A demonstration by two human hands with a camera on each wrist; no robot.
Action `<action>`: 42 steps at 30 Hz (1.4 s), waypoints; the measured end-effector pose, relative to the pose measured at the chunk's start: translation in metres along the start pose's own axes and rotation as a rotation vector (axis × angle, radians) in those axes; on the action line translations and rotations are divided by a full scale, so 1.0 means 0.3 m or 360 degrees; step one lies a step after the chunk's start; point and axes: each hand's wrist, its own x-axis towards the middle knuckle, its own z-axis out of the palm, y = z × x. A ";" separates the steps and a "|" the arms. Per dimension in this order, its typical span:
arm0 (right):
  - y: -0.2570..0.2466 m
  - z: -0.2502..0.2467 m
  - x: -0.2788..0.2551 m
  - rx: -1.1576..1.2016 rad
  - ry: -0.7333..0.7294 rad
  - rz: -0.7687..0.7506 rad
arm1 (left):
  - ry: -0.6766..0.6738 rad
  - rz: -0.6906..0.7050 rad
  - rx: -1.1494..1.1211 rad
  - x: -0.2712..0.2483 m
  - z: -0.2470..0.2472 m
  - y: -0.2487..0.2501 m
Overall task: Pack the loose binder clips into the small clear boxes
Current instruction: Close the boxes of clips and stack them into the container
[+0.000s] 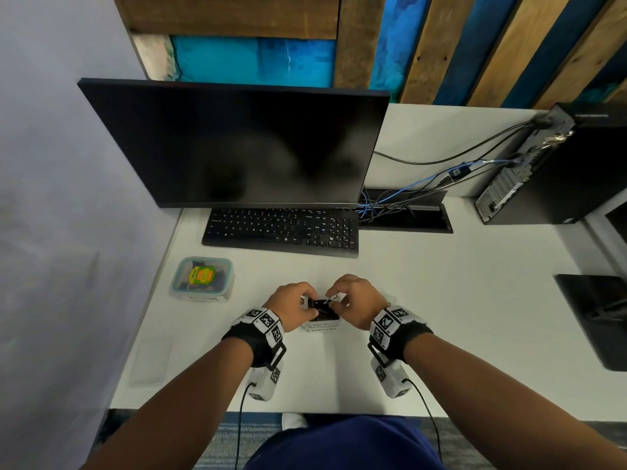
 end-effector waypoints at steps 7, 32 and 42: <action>0.076 -0.064 -0.043 -0.0098 0.0111 0.0302 | -0.0071 0.0087 0.0042 -0.011 -0.024 0.020; -0.052 -0.085 -0.016 0.0123 -0.0207 -0.0047 | -0.0012 0.0060 -0.0189 -0.033 -0.022 -0.033; -0.041 -0.070 -0.021 0.0108 -0.0175 -0.0002 | 0.0056 0.0144 -0.0167 -0.056 -0.007 -0.027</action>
